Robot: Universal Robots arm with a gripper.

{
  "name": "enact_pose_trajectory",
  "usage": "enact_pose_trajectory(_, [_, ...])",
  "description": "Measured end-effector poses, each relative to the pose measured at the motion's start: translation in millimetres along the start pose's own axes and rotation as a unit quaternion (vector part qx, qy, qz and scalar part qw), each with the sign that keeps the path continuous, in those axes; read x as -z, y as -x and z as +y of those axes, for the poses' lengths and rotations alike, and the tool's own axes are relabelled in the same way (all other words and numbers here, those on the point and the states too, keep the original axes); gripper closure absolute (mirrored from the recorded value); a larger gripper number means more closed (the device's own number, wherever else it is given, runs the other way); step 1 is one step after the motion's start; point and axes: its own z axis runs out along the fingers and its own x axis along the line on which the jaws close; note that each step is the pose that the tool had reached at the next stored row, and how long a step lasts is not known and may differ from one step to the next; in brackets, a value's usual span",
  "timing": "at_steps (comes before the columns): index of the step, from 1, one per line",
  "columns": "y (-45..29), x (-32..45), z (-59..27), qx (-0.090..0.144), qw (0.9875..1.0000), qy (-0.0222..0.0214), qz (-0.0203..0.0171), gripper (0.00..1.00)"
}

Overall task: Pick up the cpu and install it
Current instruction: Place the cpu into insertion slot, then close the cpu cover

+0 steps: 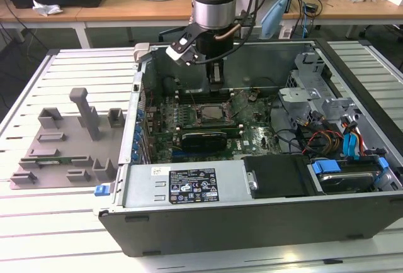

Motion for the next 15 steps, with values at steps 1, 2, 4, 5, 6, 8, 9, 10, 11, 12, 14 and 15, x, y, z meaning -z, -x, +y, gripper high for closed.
enact_pose_trajectory(1, [0.0, 0.2, 0.0, 0.000, 1.0000, 0.0001, 0.0001, 0.89])
enact_pose_trajectory(2, [0.0, 0.2, 0.0, 0.000, 1.0000, 0.0001, 0.0002, 0.89])
enact_pose_trajectory(4, [0.0, 0.4, 0.0, 0.000, 1.0000, 0.0001, 0.0001, 0.89])
enact_pose_trajectory(5, [0.0, 0.4, 0.0, 0.000, 1.0000, 0.0001, 0.0000, 0.89])
enact_pose_trajectory(6, [0.0, 0.5, 0.0, 0.000, 1.0000, 0.0001, 0.0001, 0.89])
enact_pose_trajectory(8, [0.0, 0.6, 0.0, 0.000, 1.0000, 0.0000, 0.0000, 0.89])
enact_pose_trajectory(9, [0.0, 0.7, 0.0, 0.000, 1.0000, 0.0000, 0.0000, 0.89])
enact_pose_trajectory(10, [0.0, 0.7, 0.0, 0.000, 1.0000, 0.0000, 0.0000, 0.89])
enact_pose_trajectory(11, [0.0, 0.9, 0.0, 0.000, 1.0000, 0.0000, 0.0000, 0.89])
enact_pose_trajectory(12, [0.0, 1.2, 0.1, 0.000, 1.0000, 0.0000, 0.0001, 0.89])
enact_pose_trajectory(14, [0.0, 1.3, 0.0, 0.000, 1.0000, 0.0000, 0.0000, 0.89])
enact_pose_trajectory(15, [0.0, 1.3, 0.0, 0.000, 1.0000, 0.0000, 0.0001, 0.89])
